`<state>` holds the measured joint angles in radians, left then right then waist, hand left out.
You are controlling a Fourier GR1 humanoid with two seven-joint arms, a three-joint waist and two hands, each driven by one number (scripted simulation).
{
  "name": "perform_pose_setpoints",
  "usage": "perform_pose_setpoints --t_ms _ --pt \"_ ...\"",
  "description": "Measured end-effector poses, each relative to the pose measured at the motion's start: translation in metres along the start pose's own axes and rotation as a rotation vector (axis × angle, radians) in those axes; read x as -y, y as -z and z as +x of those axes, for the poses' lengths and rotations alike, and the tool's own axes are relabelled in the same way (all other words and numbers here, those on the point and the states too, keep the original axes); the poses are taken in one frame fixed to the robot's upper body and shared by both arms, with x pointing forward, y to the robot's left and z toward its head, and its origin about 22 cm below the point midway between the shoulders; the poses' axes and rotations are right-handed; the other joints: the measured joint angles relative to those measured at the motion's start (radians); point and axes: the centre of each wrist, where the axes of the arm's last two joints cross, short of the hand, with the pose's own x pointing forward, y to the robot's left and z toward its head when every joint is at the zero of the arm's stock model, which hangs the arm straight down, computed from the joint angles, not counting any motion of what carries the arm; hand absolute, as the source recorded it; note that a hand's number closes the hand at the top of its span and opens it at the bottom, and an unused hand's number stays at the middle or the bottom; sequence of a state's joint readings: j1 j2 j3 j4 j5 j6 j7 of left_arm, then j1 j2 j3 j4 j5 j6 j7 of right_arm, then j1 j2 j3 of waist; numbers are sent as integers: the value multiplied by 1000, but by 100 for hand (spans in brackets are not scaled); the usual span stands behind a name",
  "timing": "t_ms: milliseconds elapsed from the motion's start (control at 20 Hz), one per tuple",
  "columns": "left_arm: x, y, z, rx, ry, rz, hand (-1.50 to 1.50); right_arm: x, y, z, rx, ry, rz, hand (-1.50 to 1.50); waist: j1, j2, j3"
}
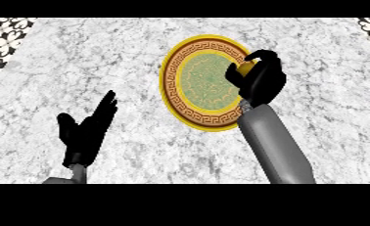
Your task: Pick the lemon from the placemat and place it in the plate
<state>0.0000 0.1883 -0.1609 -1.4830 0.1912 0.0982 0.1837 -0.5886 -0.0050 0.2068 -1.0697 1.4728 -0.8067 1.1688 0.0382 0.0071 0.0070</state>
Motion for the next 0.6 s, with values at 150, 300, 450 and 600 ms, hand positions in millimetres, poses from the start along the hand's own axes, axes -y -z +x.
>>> perform_pose_setpoints --t_ms 150,300,450,600 --pt "0 2 2 -7 -3 0 0 -12 5 -4 -85 11 91 -150 2 2 1" --pt "2 2 0 -6 -2 6 0 -24 1 -13 -107 57 149 -150 0 0 1" --pt "3 3 0 -2 -2 11 0 -28 4 -12 -94 129 168 -150 -3 -1 2" --pt "2 1 1 -6 -4 7 0 -27 3 -13 -53 224 131 -150 -4 -1 1"
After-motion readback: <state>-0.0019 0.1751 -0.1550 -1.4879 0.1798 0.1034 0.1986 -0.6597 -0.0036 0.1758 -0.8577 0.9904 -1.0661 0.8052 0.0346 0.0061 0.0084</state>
